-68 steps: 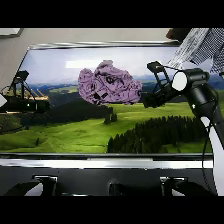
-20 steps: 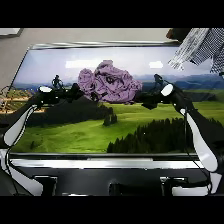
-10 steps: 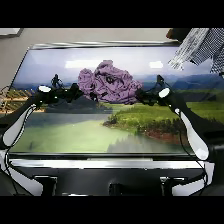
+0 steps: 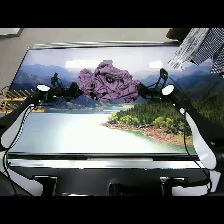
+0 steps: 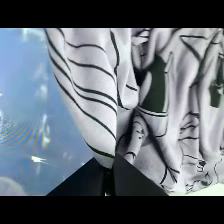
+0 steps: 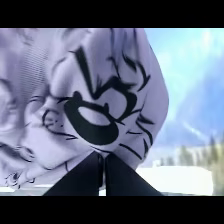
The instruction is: Fold the clothes and pants, and hang the long-sleeved shirts on hangers.
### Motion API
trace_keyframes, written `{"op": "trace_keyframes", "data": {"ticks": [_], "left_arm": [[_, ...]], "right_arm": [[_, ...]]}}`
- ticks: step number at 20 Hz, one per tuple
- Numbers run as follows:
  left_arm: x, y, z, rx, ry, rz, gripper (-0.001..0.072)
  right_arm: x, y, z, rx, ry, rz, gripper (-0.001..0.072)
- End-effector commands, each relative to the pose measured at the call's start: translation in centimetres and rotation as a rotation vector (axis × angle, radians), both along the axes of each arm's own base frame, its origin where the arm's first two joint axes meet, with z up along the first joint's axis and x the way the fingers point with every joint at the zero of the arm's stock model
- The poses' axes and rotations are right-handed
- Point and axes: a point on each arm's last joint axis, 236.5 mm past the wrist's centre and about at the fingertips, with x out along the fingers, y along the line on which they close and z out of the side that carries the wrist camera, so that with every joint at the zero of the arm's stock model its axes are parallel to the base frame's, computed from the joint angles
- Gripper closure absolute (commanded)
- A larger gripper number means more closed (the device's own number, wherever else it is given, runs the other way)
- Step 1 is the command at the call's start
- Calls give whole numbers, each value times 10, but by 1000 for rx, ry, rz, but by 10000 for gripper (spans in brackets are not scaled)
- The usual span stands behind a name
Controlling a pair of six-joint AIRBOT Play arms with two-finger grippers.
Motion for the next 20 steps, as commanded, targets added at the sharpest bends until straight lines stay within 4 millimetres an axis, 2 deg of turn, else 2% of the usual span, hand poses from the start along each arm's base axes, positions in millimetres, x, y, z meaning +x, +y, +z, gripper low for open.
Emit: {"op": "trace_keyframes", "data": {"ticks": [1,2,3,4,6,8,9,11,12,15,17,19,20], "left_arm": [[6,3,47,22,-96,-10,689],[9,3,78,45,-164,-29,689],[12,4,120,78,-253,-55,689],[11,4,165,112,-343,-81,689],[-4,8,264,189,-519,-111,689],[-40,10,362,254,-708,-126,689],[-66,12,409,279,-804,-123,688],[-123,13,485,292,-974,-101,688],[-156,13,514,296,-1045,-91,687],[-245,13,569,313,-1199,-87,686],[-294,16,590,335,-1274,-69,687],[-323,26,599,357,-1285,-17,686],[-329,32,598,367,-1269,11,686]], "right_arm": [[1,-12,69,-89,-122,24,682],[1,-14,106,-114,-189,36,682],[0,-16,145,-132,-262,44,682],[-3,-17,190,-145,-344,50,682],[-26,-21,288,-170,-520,54,682],[-73,-24,379,-180,-679,62,681],[-101,-26,414,-184,-744,68,681],[-165,-29,471,-190,-863,79,681],[-200,-31,494,-187,-919,81,681],[-295,-35,534,-150,-1043,86,681],[-345,-40,550,-110,-1101,70,681],[-369,-45,559,-59,-1123,40,681],[-370,-46,559,-38,-1115,32,681]]}}
